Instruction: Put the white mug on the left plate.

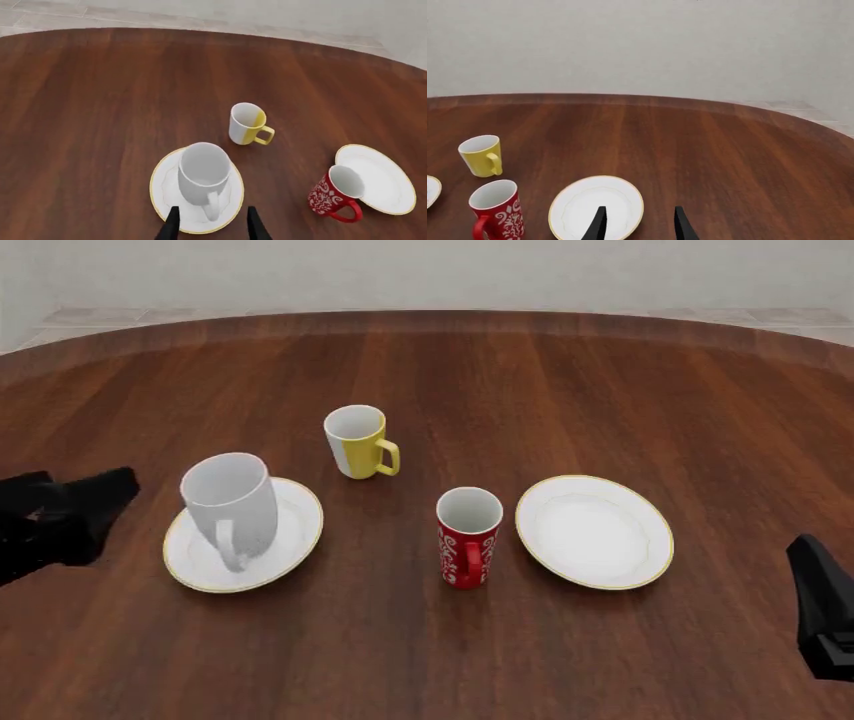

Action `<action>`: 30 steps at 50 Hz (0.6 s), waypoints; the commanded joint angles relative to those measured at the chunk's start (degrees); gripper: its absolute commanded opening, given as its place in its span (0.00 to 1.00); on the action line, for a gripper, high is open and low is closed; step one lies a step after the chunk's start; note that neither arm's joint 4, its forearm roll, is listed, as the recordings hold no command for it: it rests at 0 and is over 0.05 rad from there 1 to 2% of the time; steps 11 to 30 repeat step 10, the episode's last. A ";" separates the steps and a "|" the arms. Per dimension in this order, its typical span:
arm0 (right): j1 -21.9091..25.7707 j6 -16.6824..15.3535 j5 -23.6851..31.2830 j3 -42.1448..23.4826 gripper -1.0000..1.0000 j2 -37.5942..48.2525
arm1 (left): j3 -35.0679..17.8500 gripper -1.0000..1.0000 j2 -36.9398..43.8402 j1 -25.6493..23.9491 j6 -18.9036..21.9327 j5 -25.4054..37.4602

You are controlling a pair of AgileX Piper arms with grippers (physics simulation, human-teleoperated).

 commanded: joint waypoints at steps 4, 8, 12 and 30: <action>0.00 0.37 -0.52 0.00 1.00 -0.06 | -9.70 1.00 -20.15 6.76 0.93 16.81; -0.08 0.53 -0.78 0.00 1.00 -0.07 | -13.21 1.00 -23.74 6.55 1.11 20.56; -0.11 0.58 -0.91 0.00 1.00 -0.07 | -15.17 1.00 -25.53 6.89 1.19 22.47; -0.11 0.58 -0.91 0.00 1.00 -0.07 | -15.17 1.00 -25.53 6.89 1.19 22.47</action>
